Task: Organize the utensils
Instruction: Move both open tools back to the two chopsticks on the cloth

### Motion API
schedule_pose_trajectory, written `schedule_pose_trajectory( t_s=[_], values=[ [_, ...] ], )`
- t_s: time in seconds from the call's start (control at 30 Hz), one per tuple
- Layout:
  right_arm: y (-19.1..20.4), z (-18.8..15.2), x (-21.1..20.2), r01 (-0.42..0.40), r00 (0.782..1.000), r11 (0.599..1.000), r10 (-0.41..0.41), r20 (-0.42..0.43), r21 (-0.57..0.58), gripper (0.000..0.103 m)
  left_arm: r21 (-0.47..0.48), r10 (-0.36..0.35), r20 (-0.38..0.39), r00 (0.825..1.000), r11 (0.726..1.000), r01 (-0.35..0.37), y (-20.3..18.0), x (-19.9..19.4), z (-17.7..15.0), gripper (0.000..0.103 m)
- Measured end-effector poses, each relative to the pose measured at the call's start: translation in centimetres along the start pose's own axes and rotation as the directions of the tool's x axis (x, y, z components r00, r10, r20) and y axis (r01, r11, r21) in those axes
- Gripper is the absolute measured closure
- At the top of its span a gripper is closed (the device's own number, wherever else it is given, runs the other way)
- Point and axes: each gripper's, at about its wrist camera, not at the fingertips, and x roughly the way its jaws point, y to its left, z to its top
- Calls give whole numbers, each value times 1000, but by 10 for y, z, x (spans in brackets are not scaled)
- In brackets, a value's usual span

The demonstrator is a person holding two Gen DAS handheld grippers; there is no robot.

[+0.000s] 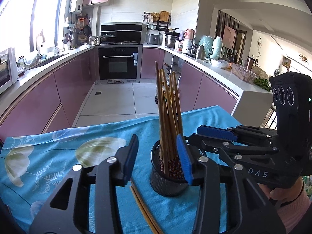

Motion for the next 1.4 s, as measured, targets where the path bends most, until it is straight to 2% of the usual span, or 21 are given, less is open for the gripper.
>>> schedule_pose_trajectory(
  t_s=[0.03,0.07,0.1,0.27,0.4,0.53,0.7,0.8,0.9,1.03,1.13,1.4],
  values=[
    [3,-2,-4,-5,1000,1000,6,3,-7,74,-3,5,8,1000,1000,-5,1,-5,-1,50],
    [5,-3,-7,-11,1000,1000,11,6,-13,71,-7,9,16,1000,1000,-9,2,-9,-2,37],
    [8,-5,-10,-19,1000,1000,19,7,-19,70,-10,17,26,1000,1000,-16,4,-14,-5,28],
    [27,-23,-20,-57,998,996,57,-13,-62,56,-18,70,44,997,997,-69,17,-35,-22,18],
    [43,-48,-7,-85,993,993,78,-93,-83,53,-17,111,18,994,994,-111,30,-44,-45,18],
    [52,-75,20,-84,979,993,66,-194,-84,53,-32,133,-40,990,990,-135,47,-46,-73,19],
    [62,-97,39,-65,965,994,40,-258,-88,54,-63,147,-107,983,986,-155,60,-38,-106,22],
    [66,-105,45,-50,960,995,22,-279,-91,56,-86,144,-136,980,984,-156,69,-36,-121,23],
    [69,-110,49,-29,956,995,0,-294,-95,62,-97,139,-152,979,983,-155,74,-33,-130,23],
    [71,-115,49,-3,955,994,-28,-294,-106,64,-102,131,-162,978,984,-149,73,-32,-134,23],
    [74,-116,47,44,954,991,-80,-290,-129,71,-104,124,-165,978,984,-142,72,-31,-135,24],
    [77,-116,46,-12,955,997,-13,-295,-80,70,-101,109,-174,979,987,-127,67,-28,-137,24]
  ],
)
